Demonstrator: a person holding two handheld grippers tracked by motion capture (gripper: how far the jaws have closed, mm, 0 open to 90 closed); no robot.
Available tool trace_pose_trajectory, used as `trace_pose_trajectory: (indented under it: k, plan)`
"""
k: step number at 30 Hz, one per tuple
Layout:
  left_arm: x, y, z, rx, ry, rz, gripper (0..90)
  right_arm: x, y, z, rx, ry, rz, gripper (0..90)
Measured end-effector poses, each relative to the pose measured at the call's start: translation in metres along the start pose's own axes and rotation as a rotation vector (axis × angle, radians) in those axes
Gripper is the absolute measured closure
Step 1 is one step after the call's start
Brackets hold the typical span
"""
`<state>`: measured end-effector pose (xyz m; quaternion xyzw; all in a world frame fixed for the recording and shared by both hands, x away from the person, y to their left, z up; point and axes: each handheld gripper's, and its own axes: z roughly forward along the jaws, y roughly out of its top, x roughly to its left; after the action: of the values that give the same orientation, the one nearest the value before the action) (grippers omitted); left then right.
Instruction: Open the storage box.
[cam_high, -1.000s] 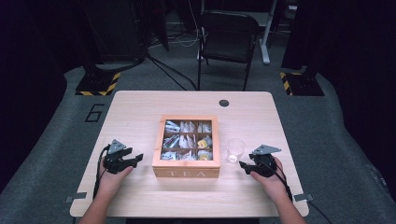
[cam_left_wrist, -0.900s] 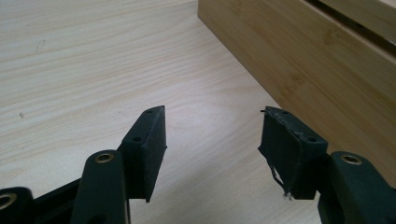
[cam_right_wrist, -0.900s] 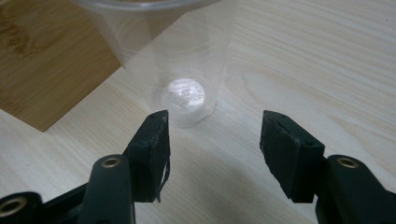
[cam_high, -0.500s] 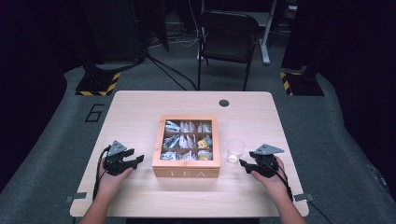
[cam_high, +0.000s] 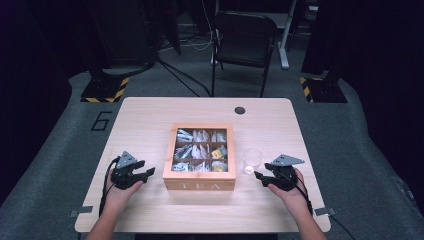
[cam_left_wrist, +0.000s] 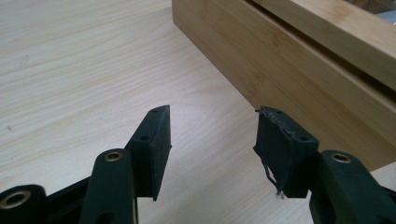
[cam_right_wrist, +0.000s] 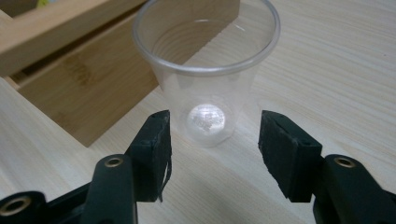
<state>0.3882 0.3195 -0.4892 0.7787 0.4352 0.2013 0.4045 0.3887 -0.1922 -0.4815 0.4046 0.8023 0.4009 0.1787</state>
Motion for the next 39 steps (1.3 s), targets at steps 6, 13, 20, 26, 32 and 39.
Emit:
trace_pose_trajectory:
  k: [6,13,20,26,32,39]
  plan:
    - [-0.004,0.006,-0.01,-0.039,-0.02,-0.024,44.4,0.008,0.009,-0.011,-0.022,0.005,0.001,43.9]
    - [-0.011,0.009,-0.023,-0.07,-0.04,-0.033,41.0,0.019,0.011,-0.019,-0.034,0.012,-0.041,43.5]
    - [-0.015,0.008,-0.029,-0.093,-0.059,-0.033,41.9,0.029,0.014,-0.021,-0.05,0.041,-0.065,43.4]
    - [-0.019,0.006,-0.03,-0.086,-0.076,-0.024,45.2,0.034,0.015,-0.019,-0.052,0.072,-0.064,43.5]
    - [-0.025,0.007,-0.034,-0.103,-0.093,-0.008,46.0,0.044,0.017,-0.02,-0.052,0.12,-0.078,44.5]
    - [-0.033,0.006,-0.037,-0.13,-0.111,0.005,47.7,0.051,0.019,-0.019,-0.06,0.146,-0.089,44.8]
